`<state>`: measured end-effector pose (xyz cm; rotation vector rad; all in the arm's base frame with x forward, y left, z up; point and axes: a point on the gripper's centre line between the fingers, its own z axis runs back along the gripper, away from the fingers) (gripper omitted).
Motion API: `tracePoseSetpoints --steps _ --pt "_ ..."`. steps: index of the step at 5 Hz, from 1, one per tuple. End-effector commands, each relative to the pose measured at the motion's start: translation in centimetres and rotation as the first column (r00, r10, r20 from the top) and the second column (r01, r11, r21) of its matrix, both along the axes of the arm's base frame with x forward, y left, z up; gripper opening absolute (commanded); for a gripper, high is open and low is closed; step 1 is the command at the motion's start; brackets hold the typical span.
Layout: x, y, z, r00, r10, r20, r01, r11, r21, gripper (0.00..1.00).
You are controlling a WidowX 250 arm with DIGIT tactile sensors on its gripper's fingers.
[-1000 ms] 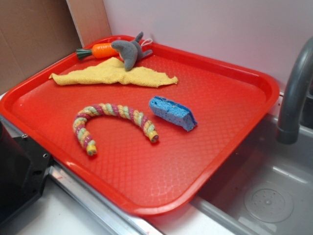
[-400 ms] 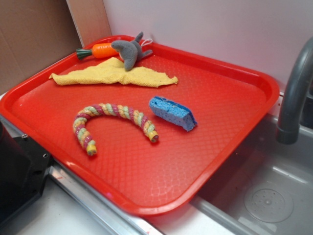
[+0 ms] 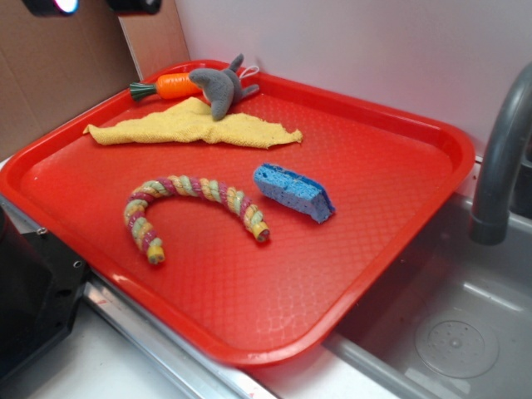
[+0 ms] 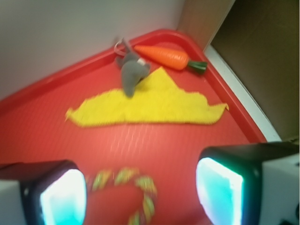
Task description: Grab the gray animal.
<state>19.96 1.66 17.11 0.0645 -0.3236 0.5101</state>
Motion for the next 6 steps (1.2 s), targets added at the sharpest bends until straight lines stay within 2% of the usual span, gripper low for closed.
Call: tracePoseSetpoints --steps 1,2,3,5,6 --pt "5.1 4.5 -3.8 0.992 0.082 0.094 -0.085 0.996 0.033 1.0" --pt "7.4 6.3 -6.3 0.991 0.092 0.1 -0.095 0.995 0.03 1.0" --pt "9.7 7.4 -9.0 0.994 0.082 0.075 -0.085 0.996 0.034 1.0" --pt "12.7 7.3 -14.0 1.0 -0.016 -0.004 0.016 1.0 0.01 1.0" --pt "12.7 6.6 -14.3 0.999 -0.032 -0.006 0.032 0.999 0.013 0.0"
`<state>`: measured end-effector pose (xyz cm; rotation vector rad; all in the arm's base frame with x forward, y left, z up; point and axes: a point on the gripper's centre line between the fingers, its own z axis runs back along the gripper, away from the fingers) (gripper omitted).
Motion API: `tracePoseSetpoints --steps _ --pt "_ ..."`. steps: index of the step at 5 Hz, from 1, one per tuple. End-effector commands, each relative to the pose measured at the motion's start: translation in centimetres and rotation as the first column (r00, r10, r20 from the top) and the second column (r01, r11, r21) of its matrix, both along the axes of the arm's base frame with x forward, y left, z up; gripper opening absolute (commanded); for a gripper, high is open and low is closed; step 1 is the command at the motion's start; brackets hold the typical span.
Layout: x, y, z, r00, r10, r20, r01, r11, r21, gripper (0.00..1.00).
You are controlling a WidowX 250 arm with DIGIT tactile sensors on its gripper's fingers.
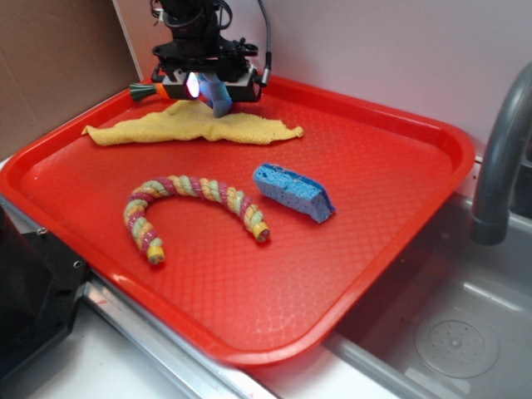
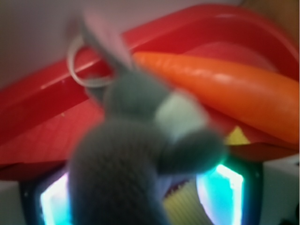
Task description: Grab the gray animal.
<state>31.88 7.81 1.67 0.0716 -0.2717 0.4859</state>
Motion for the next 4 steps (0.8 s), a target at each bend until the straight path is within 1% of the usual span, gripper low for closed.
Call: tracePoseSetpoints --steps 1,2,3,4 --pt "0.1 0.1 1.4 0.999 0.011 0.051 -0.011 1.0 0.001 0.0" --pt "-0.7 -0.6 2.9 0.998 0.035 0.056 -0.036 0.999 0.001 0.0" --pt "-1.9 -2.6 6.9 0.999 0.044 0.005 -0.044 0.998 0.055 0.0" --pt "-3.8 -4.2 11.4 0.994 0.089 -0.068 -0.087 0.995 0.04 0.0"
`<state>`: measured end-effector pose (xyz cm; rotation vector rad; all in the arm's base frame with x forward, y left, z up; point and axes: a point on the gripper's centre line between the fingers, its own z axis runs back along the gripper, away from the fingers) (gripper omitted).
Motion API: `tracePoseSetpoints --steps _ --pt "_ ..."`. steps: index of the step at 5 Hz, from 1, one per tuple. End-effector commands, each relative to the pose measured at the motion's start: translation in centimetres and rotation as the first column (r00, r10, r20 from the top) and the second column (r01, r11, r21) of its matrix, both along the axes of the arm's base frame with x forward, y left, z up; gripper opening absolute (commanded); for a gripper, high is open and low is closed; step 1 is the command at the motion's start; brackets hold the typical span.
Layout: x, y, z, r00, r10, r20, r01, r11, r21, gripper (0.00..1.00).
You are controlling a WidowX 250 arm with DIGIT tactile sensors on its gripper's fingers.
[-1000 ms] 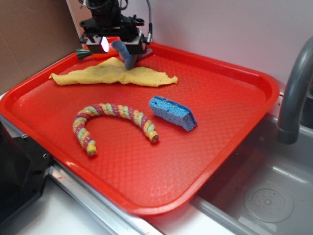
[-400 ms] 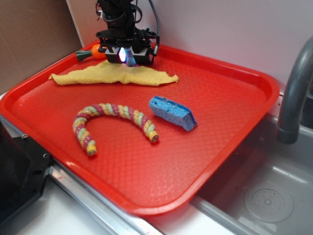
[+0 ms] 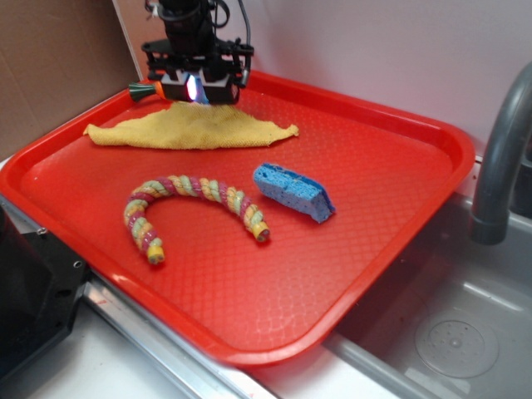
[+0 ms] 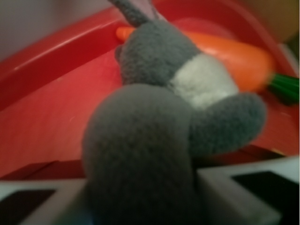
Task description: Grab the gray animal.
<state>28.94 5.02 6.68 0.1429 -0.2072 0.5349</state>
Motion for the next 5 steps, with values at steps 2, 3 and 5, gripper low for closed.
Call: tracePoseSetpoints --steps 2,3,5 --pt "-5.6 -5.0 11.6 0.993 -0.044 -0.106 0.017 0.969 -0.246 0.0" --pt "-8.4 -6.3 13.5 0.992 -0.08 -0.097 0.051 0.961 -0.272 0.0" --pt "-10.5 -6.8 13.3 0.996 -0.039 -0.085 0.017 0.971 -0.24 0.0"
